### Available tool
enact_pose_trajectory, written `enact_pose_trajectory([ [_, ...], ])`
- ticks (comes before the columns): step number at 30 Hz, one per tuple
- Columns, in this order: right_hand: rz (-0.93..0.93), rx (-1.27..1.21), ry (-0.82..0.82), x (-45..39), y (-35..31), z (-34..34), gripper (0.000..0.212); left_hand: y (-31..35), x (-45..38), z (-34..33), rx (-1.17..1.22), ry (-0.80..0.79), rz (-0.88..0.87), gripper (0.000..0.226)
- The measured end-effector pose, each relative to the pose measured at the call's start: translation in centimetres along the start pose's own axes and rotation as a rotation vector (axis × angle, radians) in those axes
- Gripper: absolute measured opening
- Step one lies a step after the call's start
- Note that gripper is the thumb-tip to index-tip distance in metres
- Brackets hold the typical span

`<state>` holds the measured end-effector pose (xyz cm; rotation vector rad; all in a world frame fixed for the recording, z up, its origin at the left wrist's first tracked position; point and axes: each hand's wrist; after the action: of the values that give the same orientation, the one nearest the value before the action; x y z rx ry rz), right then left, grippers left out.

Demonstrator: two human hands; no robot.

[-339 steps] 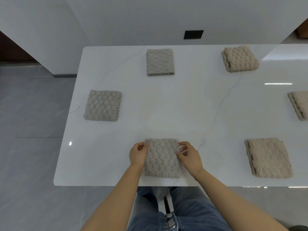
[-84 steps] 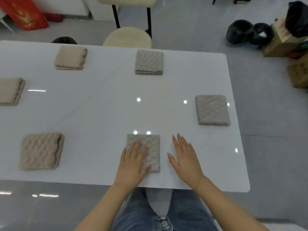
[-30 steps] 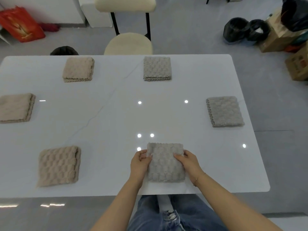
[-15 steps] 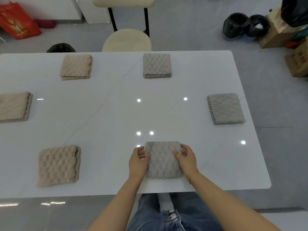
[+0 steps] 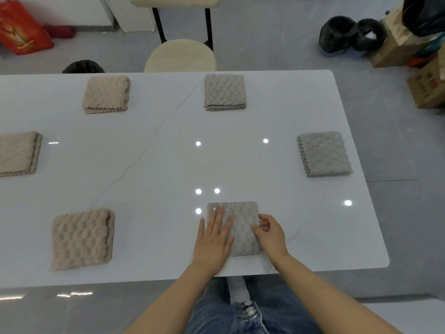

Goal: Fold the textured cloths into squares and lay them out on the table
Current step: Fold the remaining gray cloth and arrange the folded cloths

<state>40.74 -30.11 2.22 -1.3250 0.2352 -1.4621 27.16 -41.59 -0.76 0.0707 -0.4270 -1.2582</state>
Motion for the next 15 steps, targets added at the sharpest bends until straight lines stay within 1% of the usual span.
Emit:
enact_pose_trajectory([
  [4,-0.004,-0.012,0.029,0.0,0.0,-0.6,0.03,-1.0,0.0,-0.3,-0.022,-0.077,-0.01,0.057],
  [7,-0.004,-0.009,0.022,0.0,-0.1,-0.4,0.03,-1.2,-0.2,-0.4,-0.019,-0.081,-0.018,0.057],
  [10,0.011,0.03,0.0,0.2,-0.1,0.0,0.032,-0.8,0.0,0.1,0.06,-0.067,0.021,0.061],
  [12,0.017,0.053,-0.001,0.5,0.1,0.4,0.034,-0.4,0.3,0.7,0.243,0.028,0.082,0.066],
  [15,0.008,0.033,-0.023,1.2,0.1,0.7,0.036,0.8,0.4,2.5,0.833,0.11,0.262,0.067],
])
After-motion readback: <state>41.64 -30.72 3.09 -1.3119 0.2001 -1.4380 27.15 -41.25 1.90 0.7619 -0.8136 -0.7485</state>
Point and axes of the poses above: each hand's wrist, its own x-axis away from the middle knuckle, its own z-axis out of the back of the hand, y = z × x, and after that the axes turned 1 degree about -x, right-handed
